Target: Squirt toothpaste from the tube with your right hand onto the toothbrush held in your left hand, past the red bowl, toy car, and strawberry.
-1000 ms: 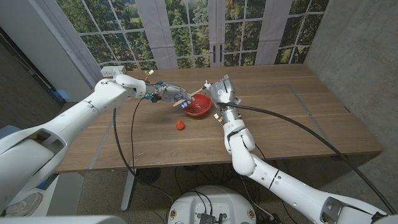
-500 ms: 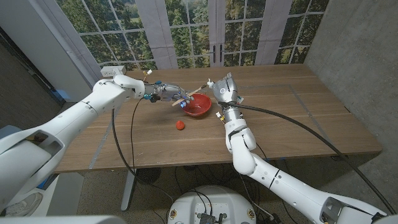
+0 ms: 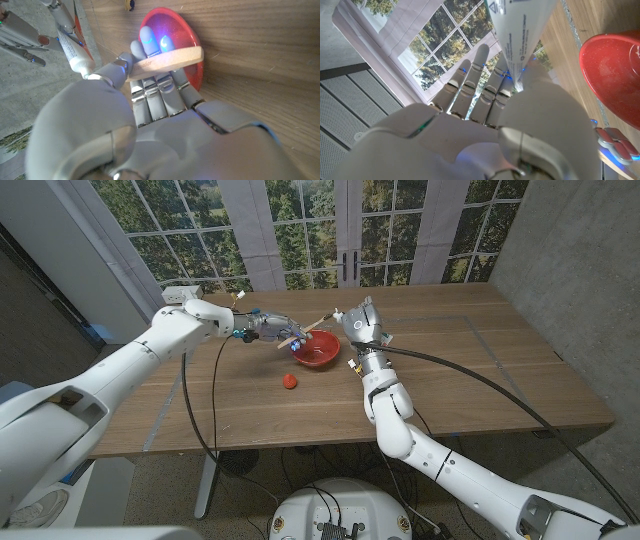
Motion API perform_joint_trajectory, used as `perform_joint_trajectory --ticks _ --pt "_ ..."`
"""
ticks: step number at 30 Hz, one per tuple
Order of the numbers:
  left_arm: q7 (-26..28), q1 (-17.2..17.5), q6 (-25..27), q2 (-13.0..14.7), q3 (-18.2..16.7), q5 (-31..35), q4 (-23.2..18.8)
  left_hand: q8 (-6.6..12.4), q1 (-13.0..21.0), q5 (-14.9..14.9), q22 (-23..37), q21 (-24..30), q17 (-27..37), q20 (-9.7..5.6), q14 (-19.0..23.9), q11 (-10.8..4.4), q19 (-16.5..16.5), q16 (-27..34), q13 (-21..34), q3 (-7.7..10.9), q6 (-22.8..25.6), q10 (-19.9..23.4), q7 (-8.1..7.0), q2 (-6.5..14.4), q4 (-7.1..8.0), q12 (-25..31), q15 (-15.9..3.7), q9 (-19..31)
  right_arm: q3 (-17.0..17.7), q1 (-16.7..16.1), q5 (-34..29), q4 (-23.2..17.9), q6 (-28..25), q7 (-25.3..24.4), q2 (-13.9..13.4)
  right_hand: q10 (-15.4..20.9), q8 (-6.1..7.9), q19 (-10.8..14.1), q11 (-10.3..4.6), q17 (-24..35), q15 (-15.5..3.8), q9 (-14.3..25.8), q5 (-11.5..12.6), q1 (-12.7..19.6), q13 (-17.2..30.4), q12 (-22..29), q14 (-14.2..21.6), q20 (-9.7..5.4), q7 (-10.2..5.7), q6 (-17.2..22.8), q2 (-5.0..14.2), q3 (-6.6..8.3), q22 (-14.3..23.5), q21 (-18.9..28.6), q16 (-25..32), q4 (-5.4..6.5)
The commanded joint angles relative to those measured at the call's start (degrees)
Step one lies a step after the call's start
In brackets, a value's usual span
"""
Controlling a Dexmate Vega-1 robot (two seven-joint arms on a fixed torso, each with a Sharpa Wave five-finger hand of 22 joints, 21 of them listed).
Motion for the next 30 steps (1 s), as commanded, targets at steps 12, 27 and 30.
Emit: perform_joint_trajectory --ticks 12,27,30 --pt "-0.9 -0.1 -0.7 -0.4 0.0 -0.4 0.7 -0.20 2.7 0.3 0.0 0.3 0.3 -5.14 4.4 -6.50 0.2 -0.1 0.2 0.85 0.7 7.0 0.72 2.7 0.57 0.2 -6.51 0.1 -0.6 0.6 0.6 -0.7 1.1 0.9 -0.4 0.6 -0.35 -0.6 -0.14 2.2 -8.46 0.2 1.0 1.8 1.2 0.9 1.1 -3.36 -1.99 4.1 0.99 -1.22 0.2 0.4 0.2 0.21" --pt "-0.2 0.8 -0.6 0.3 -0.6 -0.8 -0.4 -0.27 2.6 0.3 0.0 0.3 0.3 -5.15 4.4 -6.52 0.2 -0.1 0.2 0.87 0.6 7.0 0.79 2.7 0.60 0.1 -6.51 0.1 0.4 -0.4 2.3 -0.4 -1.5 -2.9 0.0 1.5 0.04 -0.8 -0.04 5.8 -8.46 1.6 1.6 2.7 2.0 1.5 2.9 -3.27 -1.63 4.5 1.29 -2.16 0.4 0.8 1.8 0.32" --pt "-0.1 0.8 -0.6 0.3 -0.6 -0.8 -0.6 -0.24 2.6 0.3 0.0 0.3 0.3 -5.14 4.4 -6.54 0.2 -0.1 0.1 0.88 0.6 7.1 0.79 2.7 0.59 0.1 -6.51 0.2 0.5 -0.6 2.6 -0.2 -2.6 -4.6 0.4 1.6 0.06 -0.9 -0.04 6.1 -8.42 1.8 1.7 2.7 2.0 1.5 2.9 -3.24 -1.50 4.4 1.37 -2.24 0.4 0.9 1.7 0.39"
